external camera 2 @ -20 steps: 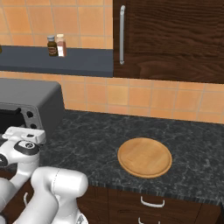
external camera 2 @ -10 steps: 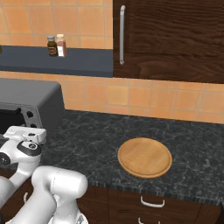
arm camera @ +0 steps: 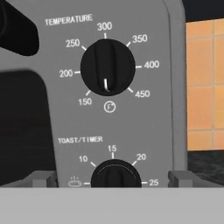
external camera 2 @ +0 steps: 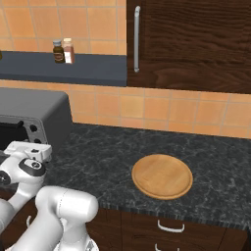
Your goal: Pick up the kebab skewer and baguette bread, and place them inside the toaster oven. Close the toaster oven door and start by setting the timer.
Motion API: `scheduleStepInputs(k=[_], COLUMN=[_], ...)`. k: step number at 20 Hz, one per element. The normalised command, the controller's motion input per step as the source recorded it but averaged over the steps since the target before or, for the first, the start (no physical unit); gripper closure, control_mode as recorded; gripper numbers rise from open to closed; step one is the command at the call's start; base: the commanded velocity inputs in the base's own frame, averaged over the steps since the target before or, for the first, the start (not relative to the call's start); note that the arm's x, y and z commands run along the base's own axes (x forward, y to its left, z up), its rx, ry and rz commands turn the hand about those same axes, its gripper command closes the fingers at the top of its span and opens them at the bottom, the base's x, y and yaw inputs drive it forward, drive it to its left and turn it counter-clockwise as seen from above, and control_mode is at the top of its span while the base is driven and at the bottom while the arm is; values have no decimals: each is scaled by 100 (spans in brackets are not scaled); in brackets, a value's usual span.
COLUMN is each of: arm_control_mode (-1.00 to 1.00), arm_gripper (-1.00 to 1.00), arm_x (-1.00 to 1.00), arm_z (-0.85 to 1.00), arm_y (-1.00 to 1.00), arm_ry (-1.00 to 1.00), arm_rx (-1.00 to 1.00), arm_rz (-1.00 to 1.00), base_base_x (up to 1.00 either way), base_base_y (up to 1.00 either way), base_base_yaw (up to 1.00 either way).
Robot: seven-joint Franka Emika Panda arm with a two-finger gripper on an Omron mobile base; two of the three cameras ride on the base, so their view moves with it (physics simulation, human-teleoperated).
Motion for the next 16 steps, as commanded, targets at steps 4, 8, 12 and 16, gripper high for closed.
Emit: scheduleStepInputs(k=[4,8,12,16], arm_control_mode=[-100,-100,-100,-100], arm_gripper=[-100,100,100,100], arm_x=[2,0,0,0], arm_z=[-1,0,0,-1], arm_y=[0,0,0,0], arm_ry=[0,0,0,0], arm_rx=[0,0,0,2], arm_rz=[0,0,0,0], base_base_x=[0,0,0,0], base_base_y=[0,0,0,0], base_base_yaw=[0,0,0,0])
